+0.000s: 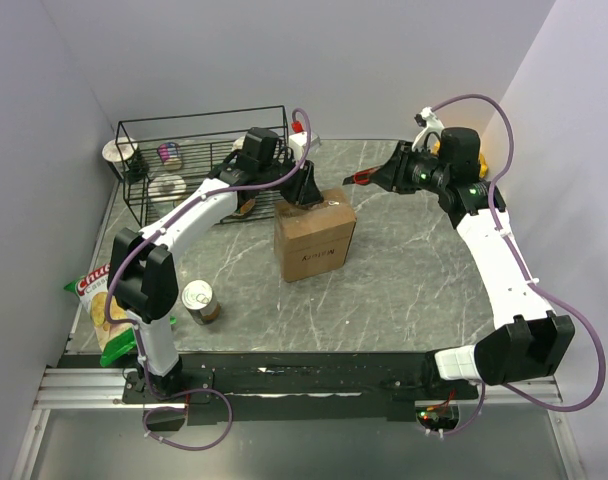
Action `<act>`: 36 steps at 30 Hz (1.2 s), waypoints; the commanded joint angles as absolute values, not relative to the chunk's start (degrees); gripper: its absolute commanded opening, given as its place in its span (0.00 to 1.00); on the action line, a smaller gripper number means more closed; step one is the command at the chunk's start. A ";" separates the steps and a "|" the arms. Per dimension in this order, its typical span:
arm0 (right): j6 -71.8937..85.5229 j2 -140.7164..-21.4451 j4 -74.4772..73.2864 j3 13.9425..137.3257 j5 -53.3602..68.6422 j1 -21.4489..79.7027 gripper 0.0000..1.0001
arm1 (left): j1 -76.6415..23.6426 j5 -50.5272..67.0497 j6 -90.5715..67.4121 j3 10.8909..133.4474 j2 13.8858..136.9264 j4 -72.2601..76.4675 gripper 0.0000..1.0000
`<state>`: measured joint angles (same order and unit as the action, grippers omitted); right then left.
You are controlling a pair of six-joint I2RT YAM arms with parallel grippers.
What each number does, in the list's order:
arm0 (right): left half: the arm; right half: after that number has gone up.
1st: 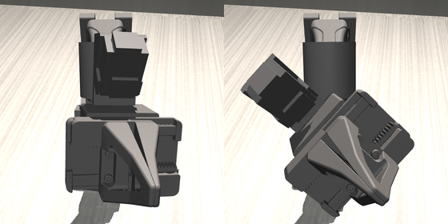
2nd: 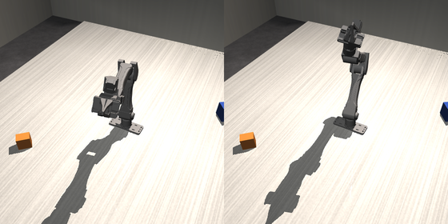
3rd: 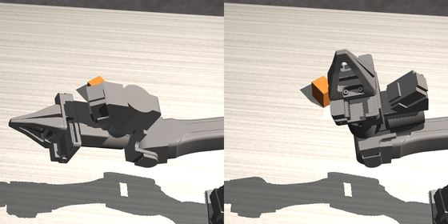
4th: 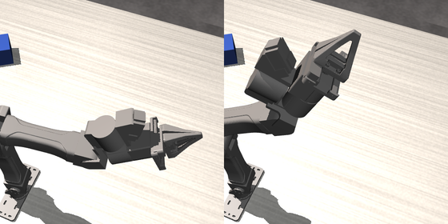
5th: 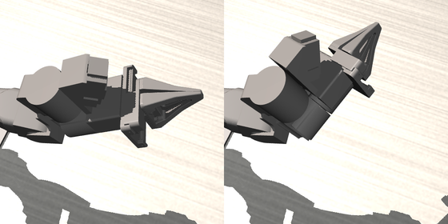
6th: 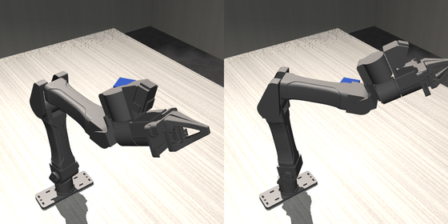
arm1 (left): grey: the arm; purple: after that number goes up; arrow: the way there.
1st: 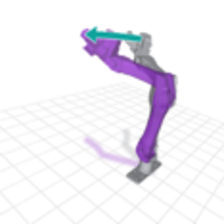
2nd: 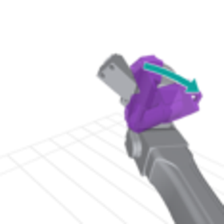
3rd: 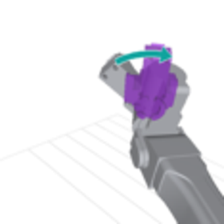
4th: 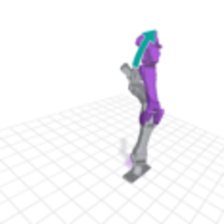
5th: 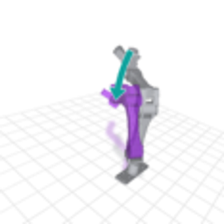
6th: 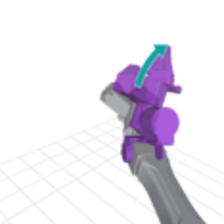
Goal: Unpack the express box
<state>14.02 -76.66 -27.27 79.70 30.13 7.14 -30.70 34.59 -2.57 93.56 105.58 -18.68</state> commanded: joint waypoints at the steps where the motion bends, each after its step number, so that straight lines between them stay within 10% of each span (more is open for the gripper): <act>1: 12.92 -75.41 -26.80 81.47 31.20 7.38 0.00 | -32.34 31.90 -0.62 91.32 107.84 -27.25 0.27; 36: 6.77 -74.44 -38.49 82.88 33.04 7.65 0.00 | -32.34 27.78 -0.62 91.23 108.63 -26.98 0.23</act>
